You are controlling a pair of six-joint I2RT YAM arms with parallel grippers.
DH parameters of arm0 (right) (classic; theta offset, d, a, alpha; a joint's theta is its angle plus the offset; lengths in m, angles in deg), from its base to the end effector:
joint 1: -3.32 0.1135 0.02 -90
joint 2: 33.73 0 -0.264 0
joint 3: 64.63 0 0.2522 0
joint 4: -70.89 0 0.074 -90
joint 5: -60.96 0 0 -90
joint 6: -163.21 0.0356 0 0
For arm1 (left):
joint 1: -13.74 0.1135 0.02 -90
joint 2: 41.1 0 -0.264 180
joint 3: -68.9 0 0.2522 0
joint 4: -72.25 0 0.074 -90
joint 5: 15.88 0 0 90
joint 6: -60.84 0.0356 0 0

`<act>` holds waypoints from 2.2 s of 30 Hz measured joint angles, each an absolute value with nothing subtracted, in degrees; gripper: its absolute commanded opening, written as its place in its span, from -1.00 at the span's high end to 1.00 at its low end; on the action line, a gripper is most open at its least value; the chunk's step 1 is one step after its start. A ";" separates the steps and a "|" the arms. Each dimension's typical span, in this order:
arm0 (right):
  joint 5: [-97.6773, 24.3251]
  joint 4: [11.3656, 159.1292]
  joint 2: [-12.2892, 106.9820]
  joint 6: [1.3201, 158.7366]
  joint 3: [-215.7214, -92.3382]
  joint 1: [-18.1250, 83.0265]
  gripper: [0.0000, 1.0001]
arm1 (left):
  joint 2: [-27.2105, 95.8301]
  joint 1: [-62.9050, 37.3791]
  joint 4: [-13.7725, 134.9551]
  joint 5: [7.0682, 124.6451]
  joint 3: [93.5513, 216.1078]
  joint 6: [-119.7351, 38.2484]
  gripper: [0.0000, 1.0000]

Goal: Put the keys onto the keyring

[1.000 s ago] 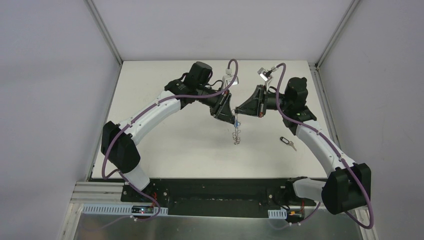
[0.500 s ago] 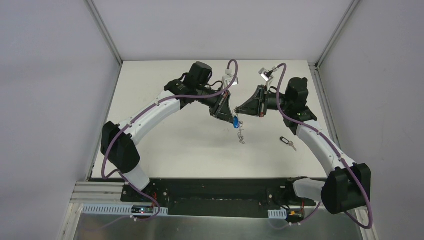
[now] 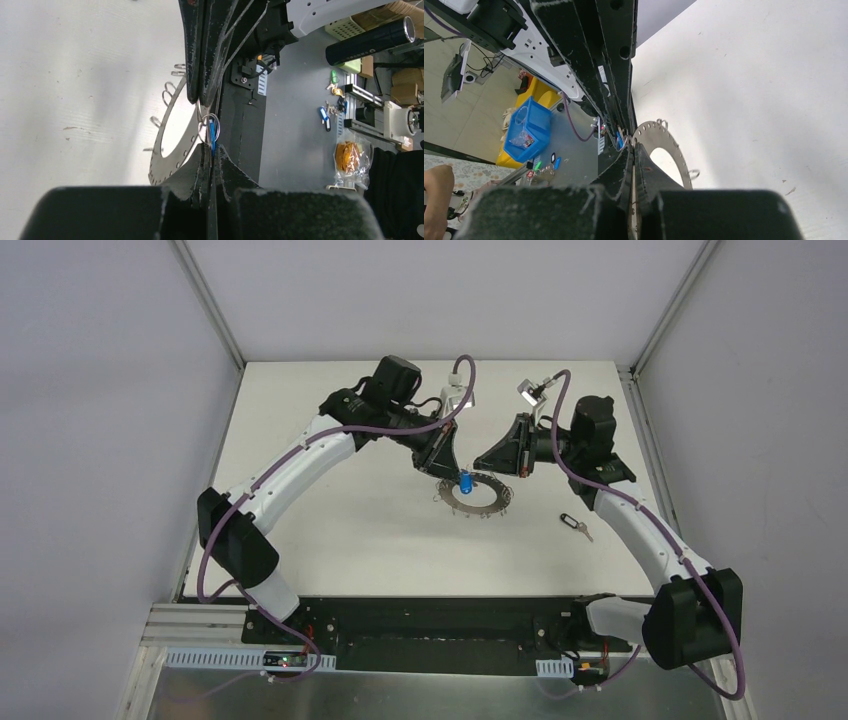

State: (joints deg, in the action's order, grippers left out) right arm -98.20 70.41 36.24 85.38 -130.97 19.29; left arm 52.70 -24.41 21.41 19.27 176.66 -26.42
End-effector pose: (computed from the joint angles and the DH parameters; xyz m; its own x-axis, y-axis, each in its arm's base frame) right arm 0.2483 0.1057 0.3408 -0.2614 0.0032 -0.9652 -0.9615 0.0866 0.2607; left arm 0.2634 -0.2439 0.3811 -0.4298 0.3726 -0.8224 0.8915 0.0310 -0.4519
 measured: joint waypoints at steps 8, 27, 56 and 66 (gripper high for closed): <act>-98.49 71.00 35.65 84.70 -130.97 19.27 1.00 | 54.10 -24.41 18.54 19.16 179.61 -25.52 1.00; -97.83 70.26 35.65 87.34 -130.97 19.27 1.00 | 56.46 -26.10 17.08 19.11 179.26 -25.26 1.00; -102.05 71.66 34.99 83.50 -130.97 19.27 1.00 | 57.49 -25.14 15.51 13.67 179.28 -25.61 1.00; -102.16 77.67 34.99 77.62 -131.13 19.42 1.00 | 58.15 -25.14 13.98 12.95 181.36 -25.76 1.00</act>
